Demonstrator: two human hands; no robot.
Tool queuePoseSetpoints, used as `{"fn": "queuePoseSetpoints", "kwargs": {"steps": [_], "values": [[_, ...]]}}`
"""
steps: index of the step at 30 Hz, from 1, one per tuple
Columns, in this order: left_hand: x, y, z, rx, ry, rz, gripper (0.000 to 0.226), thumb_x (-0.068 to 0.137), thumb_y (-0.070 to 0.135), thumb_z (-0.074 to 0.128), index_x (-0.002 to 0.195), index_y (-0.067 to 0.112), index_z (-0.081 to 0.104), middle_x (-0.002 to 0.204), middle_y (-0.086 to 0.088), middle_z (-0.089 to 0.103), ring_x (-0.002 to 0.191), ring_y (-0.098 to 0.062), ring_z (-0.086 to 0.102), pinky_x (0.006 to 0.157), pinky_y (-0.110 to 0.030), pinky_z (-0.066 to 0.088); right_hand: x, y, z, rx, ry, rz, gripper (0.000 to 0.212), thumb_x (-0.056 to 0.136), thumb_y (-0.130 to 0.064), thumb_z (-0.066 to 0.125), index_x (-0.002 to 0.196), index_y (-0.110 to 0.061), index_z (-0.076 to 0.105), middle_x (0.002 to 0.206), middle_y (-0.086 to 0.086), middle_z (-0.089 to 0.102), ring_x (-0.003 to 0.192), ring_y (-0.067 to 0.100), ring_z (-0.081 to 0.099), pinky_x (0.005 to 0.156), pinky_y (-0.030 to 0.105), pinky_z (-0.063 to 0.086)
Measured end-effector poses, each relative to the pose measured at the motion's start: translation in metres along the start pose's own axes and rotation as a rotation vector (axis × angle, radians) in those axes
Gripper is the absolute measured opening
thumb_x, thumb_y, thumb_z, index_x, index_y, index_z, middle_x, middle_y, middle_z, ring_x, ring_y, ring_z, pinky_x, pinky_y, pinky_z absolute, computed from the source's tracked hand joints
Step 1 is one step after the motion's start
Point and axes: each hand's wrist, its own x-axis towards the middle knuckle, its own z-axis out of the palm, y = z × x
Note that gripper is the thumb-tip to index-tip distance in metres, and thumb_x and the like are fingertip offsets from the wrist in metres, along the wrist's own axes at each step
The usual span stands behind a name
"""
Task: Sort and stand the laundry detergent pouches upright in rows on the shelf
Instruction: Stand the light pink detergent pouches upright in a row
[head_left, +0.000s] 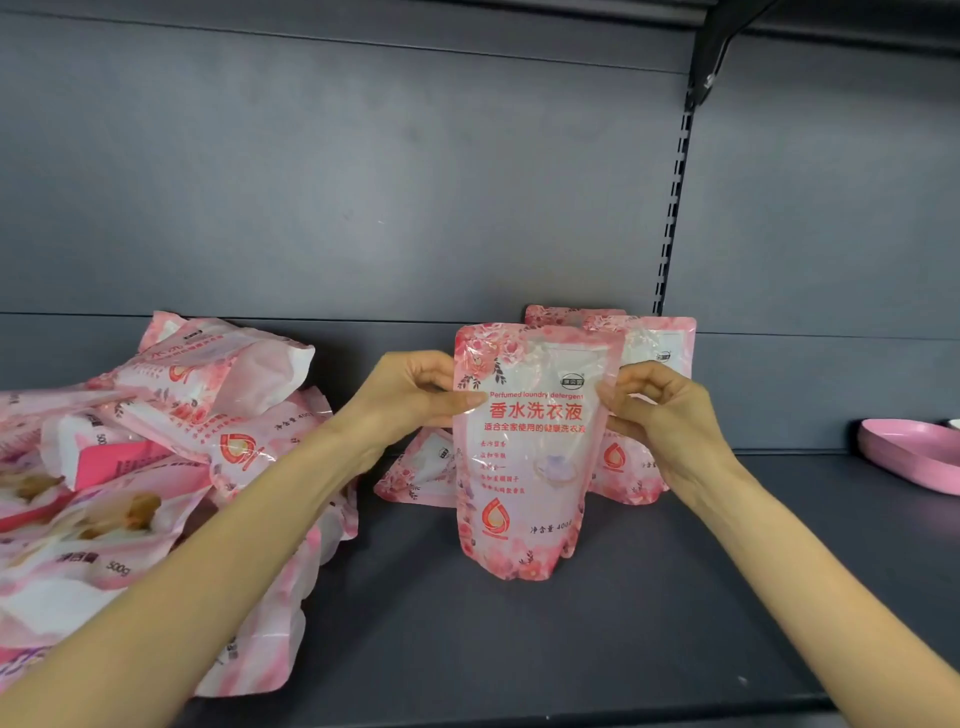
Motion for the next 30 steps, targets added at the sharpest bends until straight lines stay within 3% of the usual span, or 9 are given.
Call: {"fn": "queuePoseSetpoints", "kwargs": {"steps": [8, 10, 13, 17, 20, 22, 25, 28, 30], "values": [[0.025, -0.006, 0.052, -0.084, 0.004, -0.014, 0.015, 0.074, 0.001, 0.073, 0.085, 0.011, 0.069, 0.081, 0.002, 0.073, 0.076, -0.010, 0.070, 0.066, -0.021, 0.057, 0.006, -0.001, -0.045, -0.073, 0.128, -0.029, 0.017, 0.081, -0.001, 0.066, 0.074, -0.015, 0.058, 0.082, 0.000, 0.062, 0.067, 0.005, 0.065, 0.056, 0.017, 0.052], [0.032, -0.008, 0.066, -0.094, 0.014, -0.023, 0.016, 0.074, 0.002, 0.073, 0.088, 0.010, 0.069, 0.087, -0.003, 0.072, 0.081, -0.013, 0.069, 0.070, -0.024, 0.058, 0.009, -0.001, -0.057, -0.108, 0.152, -0.034, 0.016, 0.082, -0.003, 0.066, 0.075, -0.015, 0.059, 0.087, 0.003, 0.063, 0.075, 0.014, 0.064, 0.063, 0.023, 0.054], [0.044, -0.014, 0.086, -0.111, 0.037, -0.050, 0.023, 0.074, 0.007, 0.075, 0.096, 0.006, 0.068, 0.099, -0.012, 0.070, 0.090, -0.021, 0.067, 0.079, -0.031, 0.057, 0.011, -0.001, -0.073, -0.124, 0.195, -0.048, 0.017, 0.084, -0.003, 0.064, 0.074, -0.015, 0.060, 0.079, -0.003, 0.066, 0.067, 0.007, 0.064, 0.060, 0.018, 0.054], [0.057, -0.015, 0.109, -0.131, 0.044, -0.057, 0.024, 0.076, 0.010, 0.075, 0.098, 0.005, 0.067, 0.090, -0.004, 0.064, 0.075, -0.009, 0.060, 0.059, -0.012, 0.052, 0.016, -0.001, -0.088, -0.137, 0.259, -0.066, 0.019, 0.085, -0.003, 0.064, 0.073, -0.016, 0.058, 0.075, -0.006, 0.064, 0.060, 0.000, 0.062, 0.057, 0.015, 0.052], [0.064, -0.015, 0.119, -0.153, 0.056, -0.060, 0.012, 0.076, 0.006, 0.073, 0.081, 0.014, 0.065, 0.077, 0.003, 0.063, 0.068, -0.005, 0.059, 0.057, -0.010, 0.051, 0.021, -0.001, -0.094, -0.162, 0.290, -0.087, 0.019, 0.085, -0.003, 0.064, 0.073, -0.016, 0.057, 0.078, -0.003, 0.062, 0.057, -0.002, 0.060, 0.057, 0.014, 0.051], [0.068, -0.017, 0.123, -0.163, 0.063, -0.057, 0.018, 0.078, 0.005, 0.072, 0.075, 0.020, 0.062, 0.072, 0.007, 0.061, 0.065, -0.002, 0.058, 0.056, -0.009, 0.050, 0.024, -0.001, -0.096, -0.167, 0.298, -0.092, 0.019, 0.085, -0.003, 0.064, 0.073, -0.016, 0.057, 0.078, -0.002, 0.062, 0.057, -0.002, 0.060, 0.057, 0.014, 0.052], [0.072, -0.020, 0.125, -0.157, 0.033, -0.067, 0.011, 0.079, 0.007, 0.070, 0.084, 0.015, 0.064, 0.077, 0.006, 0.061, 0.069, -0.003, 0.058, 0.058, -0.009, 0.051, 0.026, 0.003, -0.100, -0.161, 0.299, -0.090, 0.017, 0.085, -0.004, 0.064, 0.075, -0.016, 0.058, 0.079, -0.002, 0.063, 0.058, -0.002, 0.061, 0.057, 0.014, 0.051], [0.075, -0.021, 0.123, -0.130, 0.006, -0.079, 0.026, 0.082, 0.010, 0.069, 0.107, 0.004, 0.063, 0.090, 0.000, 0.063, 0.080, -0.009, 0.060, 0.065, -0.014, 0.053, 0.024, 0.007, -0.101, -0.164, 0.287, -0.090, 0.014, 0.086, -0.006, 0.063, 0.077, -0.017, 0.059, 0.081, -0.002, 0.063, 0.060, -0.003, 0.062, 0.057, 0.013, 0.051], [0.074, -0.021, 0.121, -0.114, -0.002, -0.070, 0.028, 0.083, 0.010, 0.067, 0.110, 0.003, 0.063, 0.096, -0.004, 0.064, 0.086, -0.012, 0.062, 0.067, -0.016, 0.054, 0.023, 0.008, -0.101, -0.174, 0.280, -0.094, 0.013, 0.086, -0.008, 0.064, 0.079, -0.018, 0.059, 0.082, -0.003, 0.064, 0.062, -0.002, 0.062, 0.059, 0.014, 0.052]]}}
